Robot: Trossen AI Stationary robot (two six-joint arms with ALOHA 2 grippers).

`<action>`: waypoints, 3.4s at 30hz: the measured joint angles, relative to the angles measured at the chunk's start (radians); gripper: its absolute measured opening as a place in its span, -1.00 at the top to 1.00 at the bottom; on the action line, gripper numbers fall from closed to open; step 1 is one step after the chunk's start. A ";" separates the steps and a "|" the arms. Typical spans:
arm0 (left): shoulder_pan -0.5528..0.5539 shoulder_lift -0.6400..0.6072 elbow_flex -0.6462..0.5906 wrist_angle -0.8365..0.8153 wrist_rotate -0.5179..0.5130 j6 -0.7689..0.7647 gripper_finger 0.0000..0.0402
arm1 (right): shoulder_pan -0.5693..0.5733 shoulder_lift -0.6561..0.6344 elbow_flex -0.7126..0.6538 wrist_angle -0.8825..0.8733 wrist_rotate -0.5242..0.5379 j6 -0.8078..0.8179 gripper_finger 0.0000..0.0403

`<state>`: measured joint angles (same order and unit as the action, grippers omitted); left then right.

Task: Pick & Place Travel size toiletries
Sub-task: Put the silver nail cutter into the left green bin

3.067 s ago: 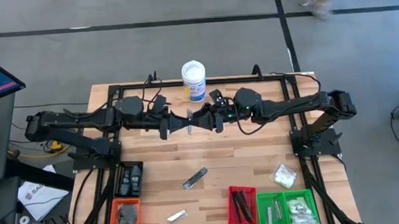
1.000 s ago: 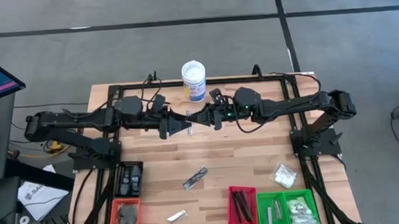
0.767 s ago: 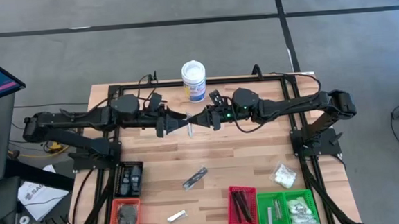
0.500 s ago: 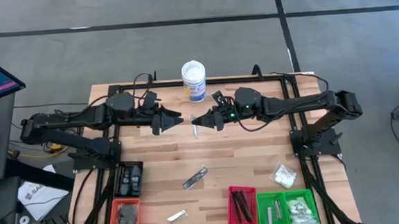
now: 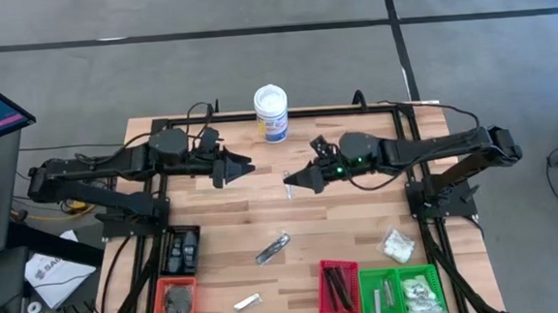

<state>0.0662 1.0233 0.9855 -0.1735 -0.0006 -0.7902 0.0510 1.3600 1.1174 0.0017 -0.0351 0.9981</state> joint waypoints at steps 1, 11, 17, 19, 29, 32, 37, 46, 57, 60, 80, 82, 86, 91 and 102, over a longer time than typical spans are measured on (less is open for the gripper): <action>0.000 0.000 0.000 -0.005 0.000 0.000 -0.36 | 0.014 -0.001 0.000 0.001 0.013 0.009 0.77; 0.000 0.000 0.000 -0.036 0.000 0.000 -0.36 | 0.153 0.001 0.000 -0.064 0.126 0.112 0.77; 0.000 0.005 0.000 -0.035 0.000 -0.003 -0.36 | 0.252 0.001 0.000 -0.164 0.181 0.196 0.77; -0.001 0.014 0.000 -0.039 0.000 -0.008 -0.36 | 0.294 0.001 0.000 -0.194 0.209 0.227 0.77; -0.097 0.103 0.000 -0.020 -0.047 -0.094 -0.36 | 0.548 0.002 0.000 -0.330 0.425 0.430 0.77; -0.146 0.142 0.000 -0.003 -0.076 -0.136 -0.36 | 0.625 0.002 0.000 -0.374 0.474 0.512 0.77; -0.221 0.213 0.000 0.065 -0.098 -0.192 -0.36 | 0.747 0.002 0.000 -0.473 0.571 0.671 0.77; -0.329 0.331 0.000 0.151 -0.149 -0.267 -0.36 | 0.907 0.002 0.000 -0.651 0.657 0.935 0.77; -0.382 0.381 0.000 0.201 -0.154 -0.315 -0.36 | 1.007 0.074 0.000 -0.716 0.647 1.178 0.77; -0.381 0.376 0.000 0.201 -0.161 -0.316 -0.36 | 1.022 0.137 0.000 -0.680 0.597 1.216 0.77; -0.410 0.375 0.000 0.236 -0.177 -0.318 -0.36 | 0.992 0.350 0.002 -0.675 0.191 1.281 0.76; -0.420 0.375 0.000 0.237 -0.186 -0.318 -0.36 | 0.989 0.349 0.002 -0.695 0.181 1.281 0.76; -0.429 0.375 0.000 0.238 -0.201 -0.318 -0.36 | 0.974 0.349 0.002 -0.766 0.143 1.281 0.76; -0.437 0.375 0.000 0.244 -0.214 -0.318 -0.36 | 0.966 0.349 0.002 -0.794 0.134 1.281 0.76; -0.442 0.375 0.000 0.245 -0.218 -0.319 -0.36 | 0.953 0.348 0.002 -0.791 0.109 1.281 0.69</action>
<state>-0.3759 1.3979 0.9859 0.0719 -0.2188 -1.1088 1.0039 1.7084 1.1194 -0.7889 0.0742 2.2789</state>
